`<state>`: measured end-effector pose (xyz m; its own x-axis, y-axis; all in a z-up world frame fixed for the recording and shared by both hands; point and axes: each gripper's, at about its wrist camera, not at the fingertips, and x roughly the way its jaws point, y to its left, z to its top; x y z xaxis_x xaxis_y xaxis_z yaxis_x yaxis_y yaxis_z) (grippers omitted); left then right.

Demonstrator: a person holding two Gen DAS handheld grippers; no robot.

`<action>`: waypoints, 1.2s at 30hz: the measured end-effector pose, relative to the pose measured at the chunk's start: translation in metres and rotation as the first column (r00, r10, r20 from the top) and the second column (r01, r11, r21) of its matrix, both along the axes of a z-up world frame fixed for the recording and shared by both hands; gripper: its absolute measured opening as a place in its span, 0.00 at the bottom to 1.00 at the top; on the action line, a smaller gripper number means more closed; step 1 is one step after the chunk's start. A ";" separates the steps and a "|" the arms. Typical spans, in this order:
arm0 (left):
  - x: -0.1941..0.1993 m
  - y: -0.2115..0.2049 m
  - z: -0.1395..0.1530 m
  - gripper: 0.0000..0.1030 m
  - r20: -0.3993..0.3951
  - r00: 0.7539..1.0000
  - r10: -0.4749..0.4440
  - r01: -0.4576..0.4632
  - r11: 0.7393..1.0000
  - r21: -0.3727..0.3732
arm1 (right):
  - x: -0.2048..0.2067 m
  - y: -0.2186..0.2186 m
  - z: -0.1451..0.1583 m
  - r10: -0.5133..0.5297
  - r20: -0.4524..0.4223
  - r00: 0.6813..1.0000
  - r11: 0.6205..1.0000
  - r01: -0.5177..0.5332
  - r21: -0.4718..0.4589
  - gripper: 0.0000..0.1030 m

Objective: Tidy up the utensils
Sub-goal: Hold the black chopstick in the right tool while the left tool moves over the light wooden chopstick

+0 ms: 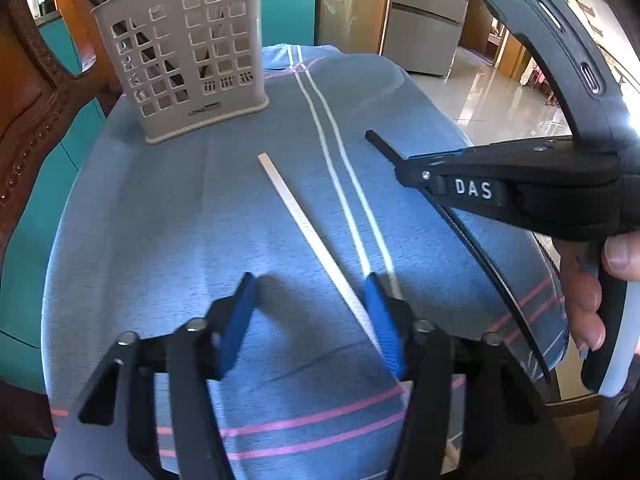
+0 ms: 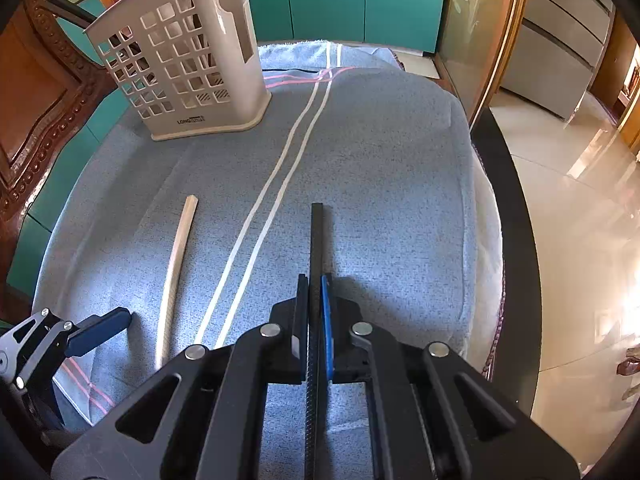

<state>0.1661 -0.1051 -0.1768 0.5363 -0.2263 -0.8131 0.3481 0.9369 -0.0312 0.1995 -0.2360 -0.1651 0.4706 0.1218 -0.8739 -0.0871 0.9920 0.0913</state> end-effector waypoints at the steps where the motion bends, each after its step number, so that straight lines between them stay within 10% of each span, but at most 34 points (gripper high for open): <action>1: 0.000 0.005 0.000 0.42 -0.001 1.000 -0.007 0.007 1.000 -0.009 | 0.000 0.000 0.000 0.001 0.000 1.000 1.000 -0.001 0.001 0.07; 20: 0.014 0.070 0.010 0.39 -0.070 0.991 0.115 -0.126 0.975 -0.185 | -0.003 0.004 -0.002 -0.006 0.034 0.999 1.000 0.007 -0.021 0.08; 36: 0.038 0.043 0.011 0.43 -0.071 0.995 0.077 -0.085 0.988 -0.129 | 0.001 0.004 0.004 -0.015 0.026 1.000 0.998 0.014 0.061 0.09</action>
<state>0.2042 -0.0624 -0.1661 0.5037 -0.2915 -0.8132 0.2644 0.9482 -0.1761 0.2005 -0.2318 -0.1608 0.4958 0.1672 -0.8522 -0.0759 0.9859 0.1493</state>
